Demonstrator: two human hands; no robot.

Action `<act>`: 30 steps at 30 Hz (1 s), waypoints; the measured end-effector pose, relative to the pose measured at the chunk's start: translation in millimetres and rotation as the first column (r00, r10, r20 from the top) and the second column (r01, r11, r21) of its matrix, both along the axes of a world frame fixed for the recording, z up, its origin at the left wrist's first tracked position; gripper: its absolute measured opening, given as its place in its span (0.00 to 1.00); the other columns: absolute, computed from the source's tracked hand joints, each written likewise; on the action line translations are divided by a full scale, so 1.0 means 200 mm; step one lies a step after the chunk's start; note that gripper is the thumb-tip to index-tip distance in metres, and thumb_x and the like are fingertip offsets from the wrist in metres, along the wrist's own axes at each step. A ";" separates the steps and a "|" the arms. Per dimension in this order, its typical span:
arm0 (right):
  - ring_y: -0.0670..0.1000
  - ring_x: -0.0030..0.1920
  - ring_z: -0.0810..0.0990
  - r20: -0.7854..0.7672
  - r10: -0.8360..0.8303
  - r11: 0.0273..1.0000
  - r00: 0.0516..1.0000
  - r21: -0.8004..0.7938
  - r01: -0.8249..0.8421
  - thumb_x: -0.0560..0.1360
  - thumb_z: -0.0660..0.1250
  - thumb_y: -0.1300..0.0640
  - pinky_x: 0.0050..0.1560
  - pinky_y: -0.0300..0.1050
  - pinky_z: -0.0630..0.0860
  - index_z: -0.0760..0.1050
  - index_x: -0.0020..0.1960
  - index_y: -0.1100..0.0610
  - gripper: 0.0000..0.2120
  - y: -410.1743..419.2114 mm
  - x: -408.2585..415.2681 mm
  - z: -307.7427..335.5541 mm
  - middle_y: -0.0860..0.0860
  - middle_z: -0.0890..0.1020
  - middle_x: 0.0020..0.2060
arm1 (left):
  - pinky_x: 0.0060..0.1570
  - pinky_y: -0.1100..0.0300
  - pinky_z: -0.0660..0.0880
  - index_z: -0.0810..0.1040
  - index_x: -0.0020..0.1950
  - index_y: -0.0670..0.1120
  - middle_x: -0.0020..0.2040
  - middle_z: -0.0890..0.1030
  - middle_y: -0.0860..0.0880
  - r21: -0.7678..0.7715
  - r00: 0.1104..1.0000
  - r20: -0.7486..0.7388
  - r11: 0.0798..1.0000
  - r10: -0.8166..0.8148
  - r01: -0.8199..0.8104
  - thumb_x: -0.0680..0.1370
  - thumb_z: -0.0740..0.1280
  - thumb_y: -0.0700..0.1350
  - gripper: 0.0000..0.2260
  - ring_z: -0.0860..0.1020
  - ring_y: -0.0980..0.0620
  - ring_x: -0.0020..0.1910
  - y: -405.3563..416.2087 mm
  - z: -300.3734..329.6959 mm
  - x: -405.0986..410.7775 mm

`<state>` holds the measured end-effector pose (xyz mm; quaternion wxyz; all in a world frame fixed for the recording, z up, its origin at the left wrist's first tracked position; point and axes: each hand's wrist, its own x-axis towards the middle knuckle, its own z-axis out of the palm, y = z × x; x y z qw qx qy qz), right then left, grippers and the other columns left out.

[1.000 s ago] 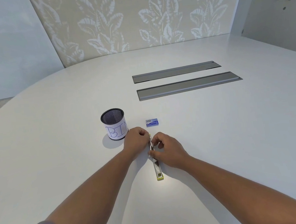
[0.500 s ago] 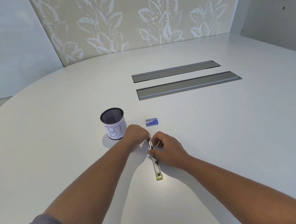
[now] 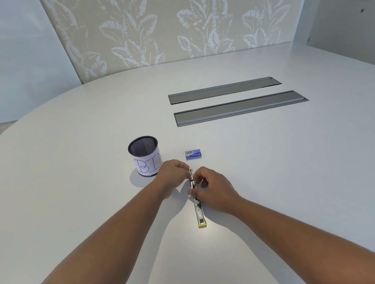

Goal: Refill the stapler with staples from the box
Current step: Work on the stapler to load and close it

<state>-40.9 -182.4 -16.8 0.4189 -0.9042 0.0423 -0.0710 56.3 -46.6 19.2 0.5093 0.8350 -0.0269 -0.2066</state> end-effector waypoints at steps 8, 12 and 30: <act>0.46 0.45 0.78 0.003 -0.007 0.999 1.000 0.037 0.007 0.69 0.77 0.48 0.48 0.47 0.76 0.71 0.48 0.45 0.15 0.00 0.00 0.01 0.42 0.80 0.44 | 0.46 0.55 0.75 0.80 0.54 0.42 0.45 0.81 0.45 0.021 0.995 0.095 0.999 0.024 -0.026 0.72 0.72 0.33 0.12 0.78 0.48 0.45 0.00 -0.02 -0.03; 0.46 0.44 0.78 0.005 -0.007 0.999 1.000 0.051 0.007 0.69 0.77 0.48 0.48 0.48 0.76 0.70 0.48 0.44 0.16 0.00 0.00 0.01 0.42 0.80 0.44 | 0.44 0.54 0.74 0.80 0.52 0.41 0.44 0.80 0.45 0.050 0.991 0.135 0.999 -0.009 0.002 0.70 0.72 0.33 0.12 0.77 0.48 0.43 0.01 -0.01 -0.04; 0.47 0.45 0.78 -0.008 -0.016 0.996 1.000 0.082 0.017 0.68 0.76 0.48 0.49 0.49 0.76 0.71 0.49 0.46 0.16 0.00 -0.01 0.02 0.43 0.81 0.45 | 0.40 0.56 0.74 0.81 0.44 0.43 0.38 0.81 0.49 0.102 0.988 0.153 0.995 -0.002 -0.014 0.69 0.71 0.36 0.05 0.77 0.49 0.38 -0.02 0.02 -0.07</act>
